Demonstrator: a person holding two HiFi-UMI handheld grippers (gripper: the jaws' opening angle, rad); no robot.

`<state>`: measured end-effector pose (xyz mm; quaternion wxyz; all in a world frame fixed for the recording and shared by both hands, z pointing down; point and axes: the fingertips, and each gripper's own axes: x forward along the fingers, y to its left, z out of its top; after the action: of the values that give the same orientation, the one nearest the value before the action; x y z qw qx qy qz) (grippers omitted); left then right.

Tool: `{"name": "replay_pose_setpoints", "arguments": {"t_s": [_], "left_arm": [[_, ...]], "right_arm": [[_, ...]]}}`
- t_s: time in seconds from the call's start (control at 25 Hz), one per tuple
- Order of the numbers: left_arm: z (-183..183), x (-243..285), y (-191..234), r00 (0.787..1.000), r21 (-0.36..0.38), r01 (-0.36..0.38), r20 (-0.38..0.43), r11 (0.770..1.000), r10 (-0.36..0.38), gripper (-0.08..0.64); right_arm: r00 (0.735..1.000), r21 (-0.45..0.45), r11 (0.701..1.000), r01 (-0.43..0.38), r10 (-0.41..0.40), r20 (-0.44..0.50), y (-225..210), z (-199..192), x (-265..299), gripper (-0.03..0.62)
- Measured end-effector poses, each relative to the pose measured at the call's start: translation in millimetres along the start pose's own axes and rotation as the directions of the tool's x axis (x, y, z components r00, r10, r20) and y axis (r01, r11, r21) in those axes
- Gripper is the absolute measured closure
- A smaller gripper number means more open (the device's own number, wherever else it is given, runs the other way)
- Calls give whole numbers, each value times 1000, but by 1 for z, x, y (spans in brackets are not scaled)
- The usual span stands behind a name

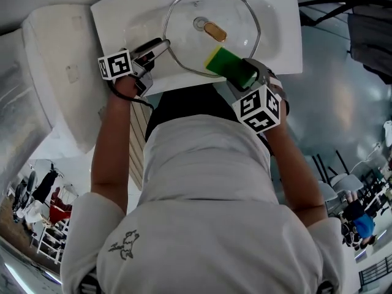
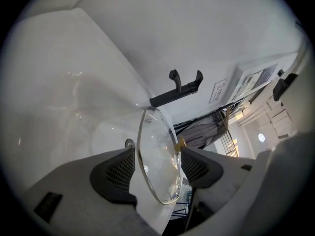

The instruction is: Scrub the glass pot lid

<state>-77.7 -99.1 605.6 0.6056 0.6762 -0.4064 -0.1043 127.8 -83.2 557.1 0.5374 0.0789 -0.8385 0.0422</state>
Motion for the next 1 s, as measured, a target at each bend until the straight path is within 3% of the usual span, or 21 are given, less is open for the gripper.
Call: {"name": "replay_pose_setpoints", "arguments": {"t_s": [0.24, 0.36, 0.52, 0.72, 0.84, 1.0], "left_arm": [[13, -10, -53, 996, 83, 34, 76, 996, -41, 273], [19, -16, -83, 994, 176, 42, 95, 983, -59, 273], [24, -26, -134, 984, 253, 105, 115, 962, -137, 275], [33, -45, -200, 971, 404, 128, 135, 906, -197, 293], [40, -57, -240, 961, 482, 113, 168, 869, -218, 366], [51, -66, -287, 948, 587, 81, 203, 806, -244, 451]], "right_arm": [[991, 45, 999, 24, -29, 130, -26, 28, -30, 298], [974, 69, 997, 34, -48, 223, -40, 46, -49, 298], [940, 103, 994, 37, -70, 333, -54, 66, -79, 298], [889, 109, 992, 58, -101, 447, -63, 87, -121, 298], [850, 120, 991, 60, -114, 514, -65, 97, -146, 296], [779, 155, 986, 66, -148, 609, -72, 113, -187, 296]]}}
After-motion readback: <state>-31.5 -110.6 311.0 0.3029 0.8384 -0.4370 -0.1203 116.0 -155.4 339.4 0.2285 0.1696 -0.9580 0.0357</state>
